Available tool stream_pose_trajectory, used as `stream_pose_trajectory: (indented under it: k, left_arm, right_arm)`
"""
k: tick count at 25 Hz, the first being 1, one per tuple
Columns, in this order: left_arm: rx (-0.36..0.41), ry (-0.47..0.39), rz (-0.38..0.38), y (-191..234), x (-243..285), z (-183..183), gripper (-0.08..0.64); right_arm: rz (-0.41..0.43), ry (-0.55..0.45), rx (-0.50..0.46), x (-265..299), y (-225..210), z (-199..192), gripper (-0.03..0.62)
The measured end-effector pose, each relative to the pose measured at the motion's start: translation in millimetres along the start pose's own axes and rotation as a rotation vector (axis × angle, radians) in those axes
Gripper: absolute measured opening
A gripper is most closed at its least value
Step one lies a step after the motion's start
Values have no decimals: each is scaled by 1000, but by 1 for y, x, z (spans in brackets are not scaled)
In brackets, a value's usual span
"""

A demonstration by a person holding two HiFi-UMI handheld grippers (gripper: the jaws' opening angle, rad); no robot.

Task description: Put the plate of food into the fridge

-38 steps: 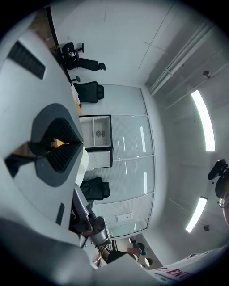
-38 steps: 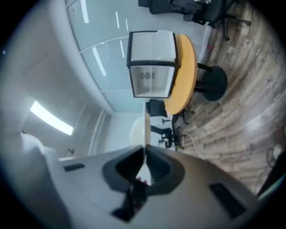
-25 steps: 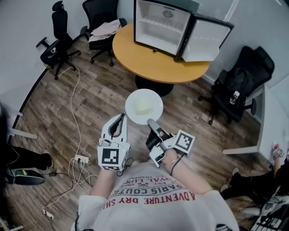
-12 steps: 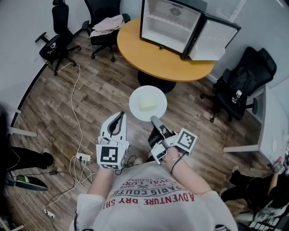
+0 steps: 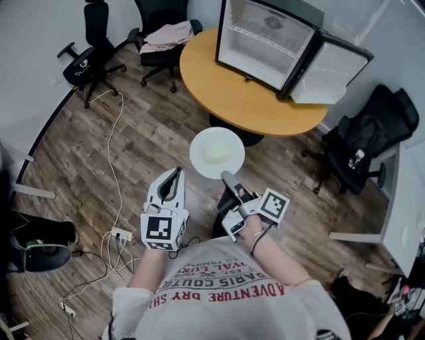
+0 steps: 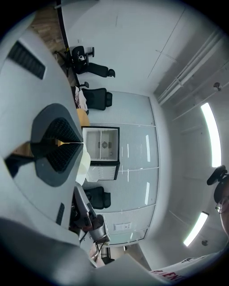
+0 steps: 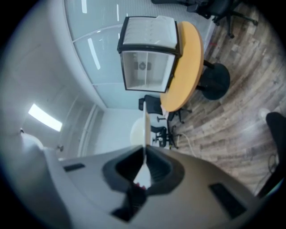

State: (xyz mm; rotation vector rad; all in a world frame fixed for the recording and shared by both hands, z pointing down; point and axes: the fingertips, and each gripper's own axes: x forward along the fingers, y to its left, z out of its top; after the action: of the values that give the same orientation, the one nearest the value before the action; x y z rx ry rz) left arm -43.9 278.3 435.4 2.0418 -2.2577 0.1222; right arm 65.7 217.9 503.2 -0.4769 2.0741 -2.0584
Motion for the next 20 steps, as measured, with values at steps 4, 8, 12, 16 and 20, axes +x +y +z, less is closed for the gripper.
stream_pose_trajectory:
  k: [4,8,12,16,20]
  left_arm:
    - [-10,-4,32,12,50,11,29]
    - [-16,-23,58,21,112,26,29]
    - [-15,-39,75,23,163,36,29]
    - [-55,-30,65,20,198,38,29]
    - [-85,-17,33,22,244,41,29]
  right_arm:
    - [7,37,-7,35,5,41,37]
    - [16,83,-23,70,12,90,37]
    - [17,115,-42,93,18,134,38]
    - [11,106,-28,104,20,166,38]
    - [10,93,-4,126,14,204,38]
